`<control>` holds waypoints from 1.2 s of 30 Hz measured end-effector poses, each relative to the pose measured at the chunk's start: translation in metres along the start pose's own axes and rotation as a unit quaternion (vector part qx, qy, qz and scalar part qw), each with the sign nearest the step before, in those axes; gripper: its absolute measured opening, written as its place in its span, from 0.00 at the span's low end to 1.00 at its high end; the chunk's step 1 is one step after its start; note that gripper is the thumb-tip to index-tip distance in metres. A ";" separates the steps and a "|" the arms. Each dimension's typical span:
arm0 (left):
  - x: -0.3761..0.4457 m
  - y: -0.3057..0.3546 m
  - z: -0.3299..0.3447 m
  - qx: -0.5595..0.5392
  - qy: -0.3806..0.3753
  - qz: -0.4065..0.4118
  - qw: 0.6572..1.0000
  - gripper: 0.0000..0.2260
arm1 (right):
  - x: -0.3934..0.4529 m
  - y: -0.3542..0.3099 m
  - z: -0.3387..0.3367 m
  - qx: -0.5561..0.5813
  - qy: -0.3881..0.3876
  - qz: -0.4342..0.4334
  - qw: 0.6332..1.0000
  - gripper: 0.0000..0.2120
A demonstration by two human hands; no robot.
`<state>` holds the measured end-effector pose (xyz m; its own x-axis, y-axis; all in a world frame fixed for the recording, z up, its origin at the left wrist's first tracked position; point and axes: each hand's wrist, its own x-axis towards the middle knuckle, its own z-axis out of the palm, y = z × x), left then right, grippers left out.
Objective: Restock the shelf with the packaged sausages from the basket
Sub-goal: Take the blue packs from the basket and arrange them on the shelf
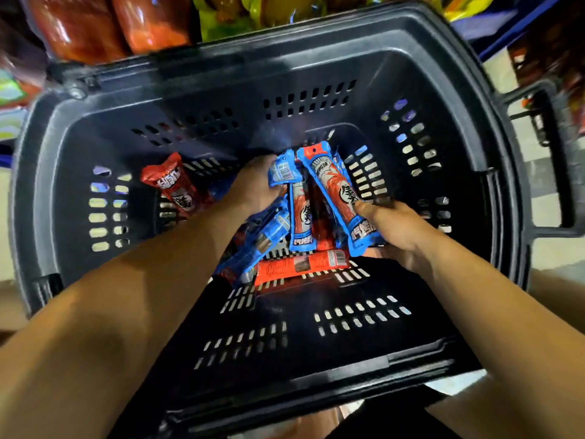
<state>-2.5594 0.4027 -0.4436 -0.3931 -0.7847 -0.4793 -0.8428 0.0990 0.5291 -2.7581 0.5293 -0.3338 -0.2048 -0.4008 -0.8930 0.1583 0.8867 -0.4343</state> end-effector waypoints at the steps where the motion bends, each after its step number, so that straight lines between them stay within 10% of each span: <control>1: 0.004 -0.001 0.006 0.015 -0.006 -0.003 1.000 0.31 | 0.001 0.000 -0.001 0.011 0.001 0.006 1.000 0.06; 11: -0.042 -0.008 0.000 0.127 0.103 0.047 0.985 0.22 | 0.003 -0.006 0.004 0.049 0.019 0.017 0.998 0.15; 15: -0.078 -0.003 -0.033 -0.154 0.083 -0.050 0.983 0.07 | -0.003 -0.005 0.008 0.035 0.014 0.013 0.999 0.19; 18: -0.107 0.013 -0.057 -0.397 0.020 -0.164 0.903 0.08 | -0.014 -0.001 0.011 0.020 0.000 0.000 1.000 0.18; 26: -0.194 0.033 -0.072 -0.444 0.020 -0.168 0.880 0.06 | -0.061 0.010 0.014 -0.032 -0.025 -0.080 0.996 0.13; 36: -0.278 0.033 -0.077 -0.492 0.024 -0.090 0.865 0.31 | -0.134 0.031 0.026 0.007 -0.035 -0.191 0.981 0.12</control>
<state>-2.4492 0.5769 -0.2389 -0.2523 -0.7601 -0.5988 -0.1572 -0.5784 0.8005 -2.7003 0.6047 -0.2310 -0.1844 -0.7183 -0.6708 0.0960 0.6661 -0.7397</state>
